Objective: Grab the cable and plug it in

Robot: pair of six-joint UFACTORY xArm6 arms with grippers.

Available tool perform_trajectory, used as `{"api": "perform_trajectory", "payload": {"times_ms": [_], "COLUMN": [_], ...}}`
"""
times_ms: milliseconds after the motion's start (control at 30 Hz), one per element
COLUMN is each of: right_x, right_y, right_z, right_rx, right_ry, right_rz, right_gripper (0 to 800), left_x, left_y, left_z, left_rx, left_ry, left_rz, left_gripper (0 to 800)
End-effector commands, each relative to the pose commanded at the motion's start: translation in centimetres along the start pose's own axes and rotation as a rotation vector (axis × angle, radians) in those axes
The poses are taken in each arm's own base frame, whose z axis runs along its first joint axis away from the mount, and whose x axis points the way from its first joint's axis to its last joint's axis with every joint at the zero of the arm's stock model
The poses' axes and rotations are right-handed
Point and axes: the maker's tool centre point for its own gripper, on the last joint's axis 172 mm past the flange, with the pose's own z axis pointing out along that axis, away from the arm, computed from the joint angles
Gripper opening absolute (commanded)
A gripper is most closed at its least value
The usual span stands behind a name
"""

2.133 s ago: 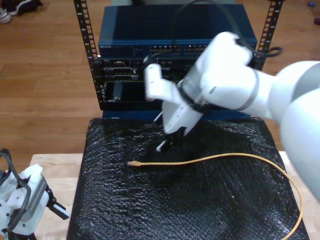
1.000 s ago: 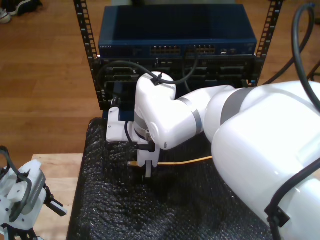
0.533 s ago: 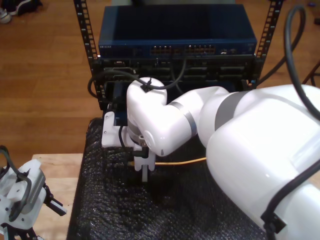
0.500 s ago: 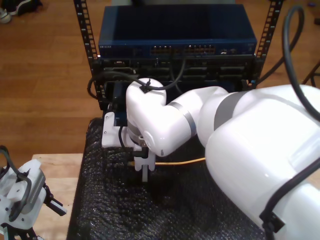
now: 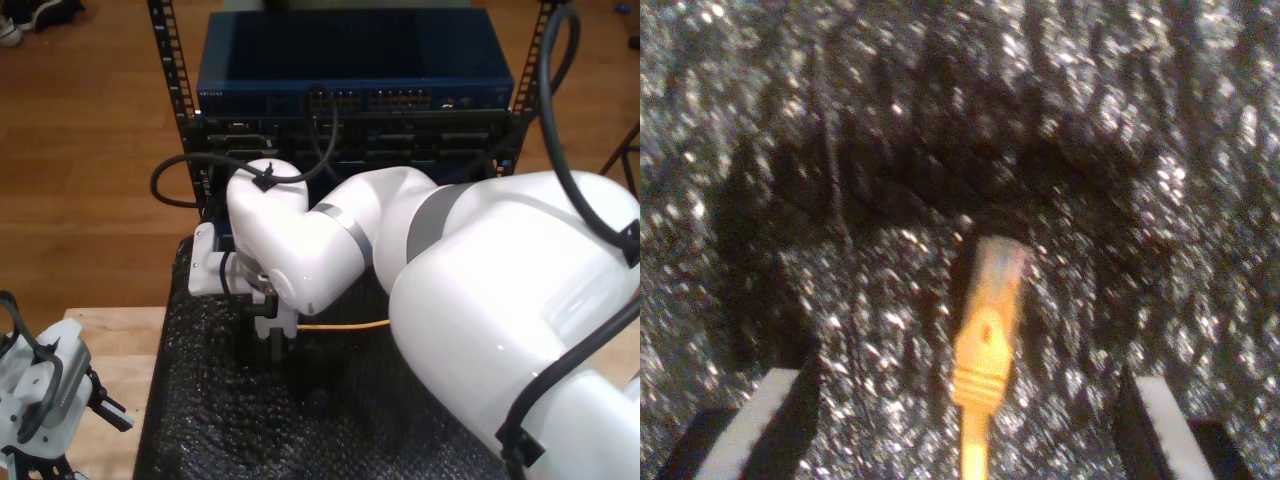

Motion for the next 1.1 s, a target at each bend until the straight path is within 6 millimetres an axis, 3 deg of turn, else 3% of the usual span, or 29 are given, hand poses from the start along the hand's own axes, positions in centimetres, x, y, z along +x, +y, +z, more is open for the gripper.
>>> {"api": "perform_trajectory", "payload": {"times_ms": [267,1100], "right_x": [-0.5,-0.4], "right_y": [1.1,1.0], "right_z": [-0.3,-0.3], "right_rx": [-0.049,-0.076], "right_ry": [-0.035,-0.057], "right_rz": [-0.041,-0.010], "right_gripper": [508,318], "left_x": [0.0,0.0], "left_y": [0.0,0.0], "left_z": [0.0,0.0], "left_rx": [0.000,-0.001], "left_ry": [0.000,0.001], "left_rz": [0.000,0.000], "left_gripper": [800,800]}}
